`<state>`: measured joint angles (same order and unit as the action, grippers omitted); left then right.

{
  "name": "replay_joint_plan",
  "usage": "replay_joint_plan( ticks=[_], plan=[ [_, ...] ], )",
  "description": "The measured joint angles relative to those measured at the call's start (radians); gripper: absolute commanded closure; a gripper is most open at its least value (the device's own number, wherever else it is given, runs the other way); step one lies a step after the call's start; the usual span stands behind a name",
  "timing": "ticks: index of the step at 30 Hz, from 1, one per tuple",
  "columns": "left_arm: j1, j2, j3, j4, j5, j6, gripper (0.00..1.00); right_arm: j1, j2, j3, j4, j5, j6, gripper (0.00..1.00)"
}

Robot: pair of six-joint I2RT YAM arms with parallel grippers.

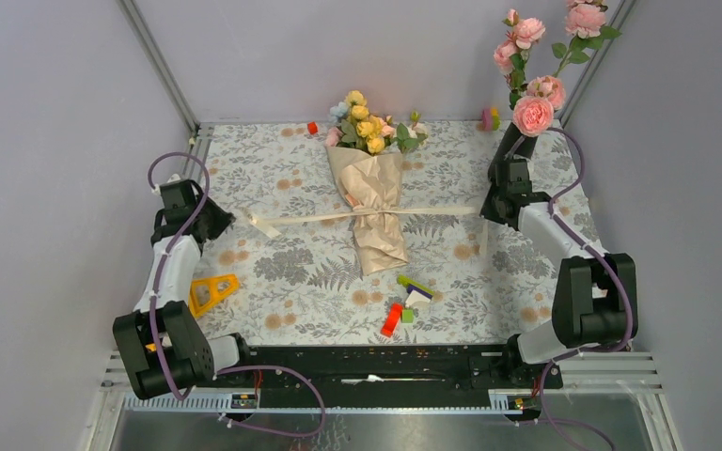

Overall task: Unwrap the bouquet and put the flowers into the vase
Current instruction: Untie the ribbon from the wrapping paper.

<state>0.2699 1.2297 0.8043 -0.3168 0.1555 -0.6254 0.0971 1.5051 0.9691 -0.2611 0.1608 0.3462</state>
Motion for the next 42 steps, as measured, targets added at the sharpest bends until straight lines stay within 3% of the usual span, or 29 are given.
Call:
replay_joint_plan(
  ticks=[16, 42],
  plan=[
    [0.058, 0.001, 0.073, -0.105, 0.057, 0.11, 1.0, -0.068, -0.04, -0.027, 0.0, 0.003, 0.022, 1.0],
    [0.13, -0.031, 0.116, -0.162, -0.013, 0.166, 1.0, -0.195, -0.088, -0.065, -0.001, 0.003, 0.021, 1.0]
  ],
)
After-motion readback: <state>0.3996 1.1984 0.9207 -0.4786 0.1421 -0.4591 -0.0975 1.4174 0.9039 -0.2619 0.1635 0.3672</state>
